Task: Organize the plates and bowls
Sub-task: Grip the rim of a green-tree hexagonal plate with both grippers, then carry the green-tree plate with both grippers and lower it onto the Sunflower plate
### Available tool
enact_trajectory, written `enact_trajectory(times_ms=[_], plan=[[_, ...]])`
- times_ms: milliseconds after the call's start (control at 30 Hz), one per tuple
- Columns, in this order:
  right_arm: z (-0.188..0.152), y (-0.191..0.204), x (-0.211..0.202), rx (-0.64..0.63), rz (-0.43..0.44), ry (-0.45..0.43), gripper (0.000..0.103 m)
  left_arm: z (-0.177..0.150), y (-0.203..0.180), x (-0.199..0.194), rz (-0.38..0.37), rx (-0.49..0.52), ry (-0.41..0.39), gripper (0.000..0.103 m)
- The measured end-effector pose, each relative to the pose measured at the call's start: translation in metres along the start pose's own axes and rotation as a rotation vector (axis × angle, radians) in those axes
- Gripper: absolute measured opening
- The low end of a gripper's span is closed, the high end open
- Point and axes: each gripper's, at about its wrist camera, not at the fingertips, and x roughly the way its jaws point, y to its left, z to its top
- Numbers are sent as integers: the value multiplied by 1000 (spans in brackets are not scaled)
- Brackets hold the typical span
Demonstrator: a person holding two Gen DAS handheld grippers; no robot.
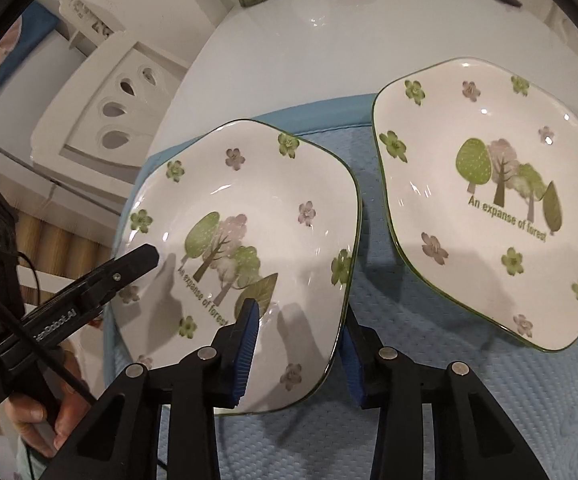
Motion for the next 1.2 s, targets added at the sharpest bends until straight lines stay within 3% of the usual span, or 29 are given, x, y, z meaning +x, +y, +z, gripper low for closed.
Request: enact_trajectory(times_ms=[100, 333, 500, 700, 767, 933, 1200], plan=[[-3, 5, -1, -6, -25, 0, 38, 1, 0, 0, -2, 9, 2, 53], [-25, 23, 1, -2, 20, 31, 38, 4, 2, 4, -4, 15, 1, 53], [-9, 3, 8, -30, 10, -22, 38, 4, 4, 8, -20, 29, -27, 53], [10, 5, 18, -134, 40, -70, 38, 4, 7, 10, -30, 48, -97, 42], [9, 6, 17, -160, 41, -78, 37, 3, 8, 9, -27, 54, -103, 37], [1, 9, 6, -226, 41, -93, 37, -4, 4, -2, -18, 78, -116, 37], [-10, 11, -13, -219, 40, -95, 36, -20, -8, -25, -18, 90, -128, 37]])
